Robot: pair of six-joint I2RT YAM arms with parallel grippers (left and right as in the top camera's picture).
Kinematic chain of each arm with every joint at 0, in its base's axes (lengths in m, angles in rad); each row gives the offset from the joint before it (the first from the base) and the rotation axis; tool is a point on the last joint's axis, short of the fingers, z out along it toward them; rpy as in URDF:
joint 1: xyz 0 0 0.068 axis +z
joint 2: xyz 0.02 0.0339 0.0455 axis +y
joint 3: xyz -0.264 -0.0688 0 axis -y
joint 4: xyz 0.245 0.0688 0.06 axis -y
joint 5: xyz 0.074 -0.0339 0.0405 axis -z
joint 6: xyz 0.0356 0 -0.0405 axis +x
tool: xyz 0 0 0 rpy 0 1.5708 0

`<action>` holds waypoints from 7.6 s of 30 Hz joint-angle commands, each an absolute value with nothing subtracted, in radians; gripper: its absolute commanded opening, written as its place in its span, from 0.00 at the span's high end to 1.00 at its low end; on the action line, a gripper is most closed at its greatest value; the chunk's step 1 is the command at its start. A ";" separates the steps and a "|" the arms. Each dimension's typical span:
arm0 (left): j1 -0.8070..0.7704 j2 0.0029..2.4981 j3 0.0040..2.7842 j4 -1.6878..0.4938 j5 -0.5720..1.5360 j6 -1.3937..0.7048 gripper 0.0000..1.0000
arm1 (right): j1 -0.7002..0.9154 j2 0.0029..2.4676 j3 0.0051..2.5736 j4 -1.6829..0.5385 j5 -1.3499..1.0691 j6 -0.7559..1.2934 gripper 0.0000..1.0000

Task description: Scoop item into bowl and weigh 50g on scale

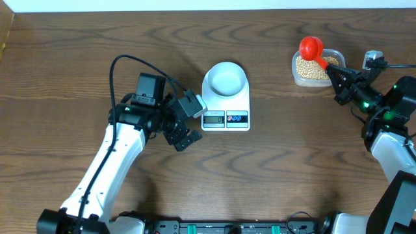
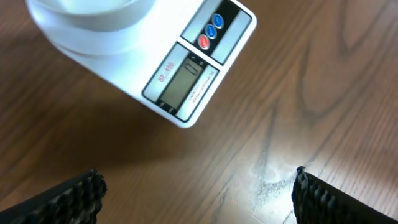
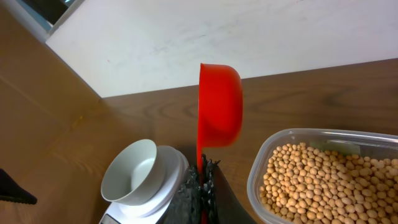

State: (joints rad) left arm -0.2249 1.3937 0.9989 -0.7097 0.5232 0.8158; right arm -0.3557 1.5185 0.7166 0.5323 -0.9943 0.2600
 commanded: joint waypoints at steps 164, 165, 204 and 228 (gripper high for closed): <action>-0.101 1.378 1.260 -1.013 0.636 0.882 0.02 | -0.352 1.525 0.707 0.528 -0.993 0.262 0.99; -0.101 1.378 1.260 -1.013 0.636 0.882 0.02 | -0.352 1.525 0.707 0.524 -0.994 0.266 0.99; -0.100 1.378 1.260 -1.013 0.636 0.881 0.02 | -0.350 1.525 0.707 0.475 -0.967 0.317 0.99; -0.100 1.378 1.260 -1.013 0.636 0.882 0.02 | -0.187 1.524 1.047 -0.158 -0.562 -0.136 0.99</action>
